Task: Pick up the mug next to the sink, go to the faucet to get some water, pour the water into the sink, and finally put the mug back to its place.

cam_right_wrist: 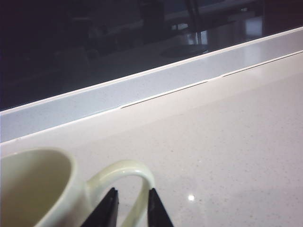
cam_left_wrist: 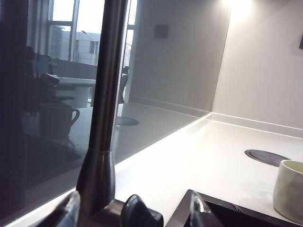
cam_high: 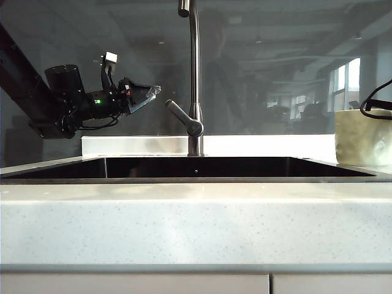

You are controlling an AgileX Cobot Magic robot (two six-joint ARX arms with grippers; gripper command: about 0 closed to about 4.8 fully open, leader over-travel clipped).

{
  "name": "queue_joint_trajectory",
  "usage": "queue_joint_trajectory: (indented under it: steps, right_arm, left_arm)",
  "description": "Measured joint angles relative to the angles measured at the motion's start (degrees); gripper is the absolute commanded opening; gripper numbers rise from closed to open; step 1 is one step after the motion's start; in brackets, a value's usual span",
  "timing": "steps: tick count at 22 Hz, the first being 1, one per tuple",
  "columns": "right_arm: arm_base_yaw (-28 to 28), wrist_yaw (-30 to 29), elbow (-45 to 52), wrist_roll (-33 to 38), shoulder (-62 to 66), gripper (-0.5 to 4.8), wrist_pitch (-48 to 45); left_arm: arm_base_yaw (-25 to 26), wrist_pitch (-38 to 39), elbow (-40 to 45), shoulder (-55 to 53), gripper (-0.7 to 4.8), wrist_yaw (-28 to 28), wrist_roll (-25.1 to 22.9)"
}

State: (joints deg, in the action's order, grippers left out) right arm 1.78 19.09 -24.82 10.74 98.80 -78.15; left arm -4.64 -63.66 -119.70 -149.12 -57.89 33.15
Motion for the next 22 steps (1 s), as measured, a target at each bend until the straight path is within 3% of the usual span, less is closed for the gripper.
queue_joint_trajectory:
  steps: [6,7,8,9,10,12,15,22]
  right_arm:
    - [-0.04,0.0,2.82,0.0,-3.65,0.98,0.0]
    - [-0.02,-0.02,4.57,0.0,-5.86,0.91,-0.04]
    - [-0.11,0.0,6.38,0.02,-8.13,0.62,-0.04]
    - [-0.24,0.02,8.37,0.04,-11.69,0.22,0.02]
    - [-0.26,0.0,9.07,0.07,-13.79,-0.08,-0.13]
    - [-0.26,-1.16,10.97,0.13,-20.13,-0.08,-0.17]
    - [-0.26,-6.62,11.19,0.2,-29.73,-0.08,3.96]
    - [-0.35,-18.82,10.97,0.17,-53.27,-0.08,28.63]
  left_arm:
    - [0.02,0.0,0.0,0.0,2.91,0.0,0.13]
    - [0.0,-0.02,0.0,0.0,2.49,-0.02,0.13]
    - [0.0,-0.04,0.0,0.0,0.64,-0.02,0.33]
    - [0.04,-1.16,0.0,0.0,-0.04,-0.02,1.57]
    - [0.07,-3.5,0.0,0.0,-0.05,-0.22,3.32]
    - [0.24,-12.13,0.0,0.04,-0.04,-0.24,8.63]
    - [1.57,-17.64,0.09,1.95,-0.02,0.02,16.79]
    - [1.51,-17.79,0.0,12.66,0.01,-3.39,19.06]
